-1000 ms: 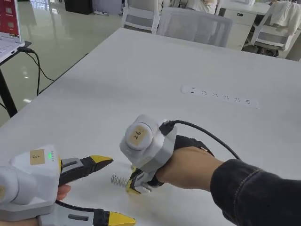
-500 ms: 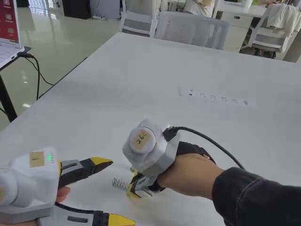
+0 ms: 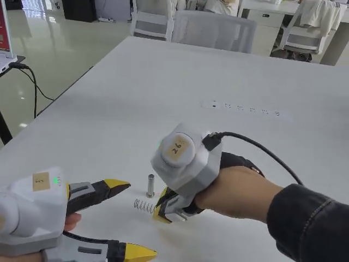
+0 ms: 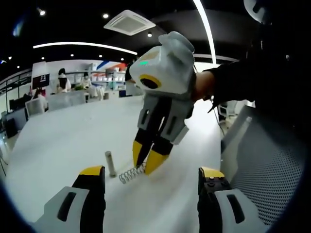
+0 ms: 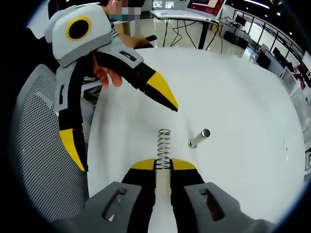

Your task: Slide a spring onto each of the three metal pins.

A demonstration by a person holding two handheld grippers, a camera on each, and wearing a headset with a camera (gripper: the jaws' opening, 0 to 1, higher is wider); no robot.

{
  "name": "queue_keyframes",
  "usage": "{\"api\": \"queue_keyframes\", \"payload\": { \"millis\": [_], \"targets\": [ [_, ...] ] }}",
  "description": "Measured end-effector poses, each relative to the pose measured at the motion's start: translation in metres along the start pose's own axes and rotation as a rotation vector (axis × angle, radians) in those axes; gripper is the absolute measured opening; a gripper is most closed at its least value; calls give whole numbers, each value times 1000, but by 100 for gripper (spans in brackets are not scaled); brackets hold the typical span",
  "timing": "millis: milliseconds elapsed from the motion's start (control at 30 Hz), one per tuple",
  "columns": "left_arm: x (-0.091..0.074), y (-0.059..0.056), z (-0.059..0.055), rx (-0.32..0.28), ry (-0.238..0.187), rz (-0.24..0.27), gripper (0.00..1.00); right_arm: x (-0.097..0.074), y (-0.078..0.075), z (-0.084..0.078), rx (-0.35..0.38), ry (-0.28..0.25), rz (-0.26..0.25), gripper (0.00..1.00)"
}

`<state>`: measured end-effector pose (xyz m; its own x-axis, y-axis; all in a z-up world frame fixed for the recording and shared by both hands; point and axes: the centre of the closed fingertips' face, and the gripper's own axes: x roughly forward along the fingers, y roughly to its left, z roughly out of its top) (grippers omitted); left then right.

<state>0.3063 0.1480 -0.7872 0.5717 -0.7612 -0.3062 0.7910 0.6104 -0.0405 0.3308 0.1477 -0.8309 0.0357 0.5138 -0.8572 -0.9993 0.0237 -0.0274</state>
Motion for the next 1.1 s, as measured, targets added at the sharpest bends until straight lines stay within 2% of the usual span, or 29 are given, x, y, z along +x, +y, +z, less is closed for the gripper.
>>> {"api": "queue_keyframes", "payload": {
  "millis": [433, 967, 1100],
  "targets": [
    [7, -6, 3, 34, 10, -35, 70, -23, 12, -10, -45, 14, 2, 7],
    [16, -15, 5, 70, 20, -90, 52, -39, 22, -25, -77, 48, 16, 7],
    [17, -17, 6, 83, 19, -107, 44, -43, 24, -26, -95, 50, 22, 7]
  ]
}}
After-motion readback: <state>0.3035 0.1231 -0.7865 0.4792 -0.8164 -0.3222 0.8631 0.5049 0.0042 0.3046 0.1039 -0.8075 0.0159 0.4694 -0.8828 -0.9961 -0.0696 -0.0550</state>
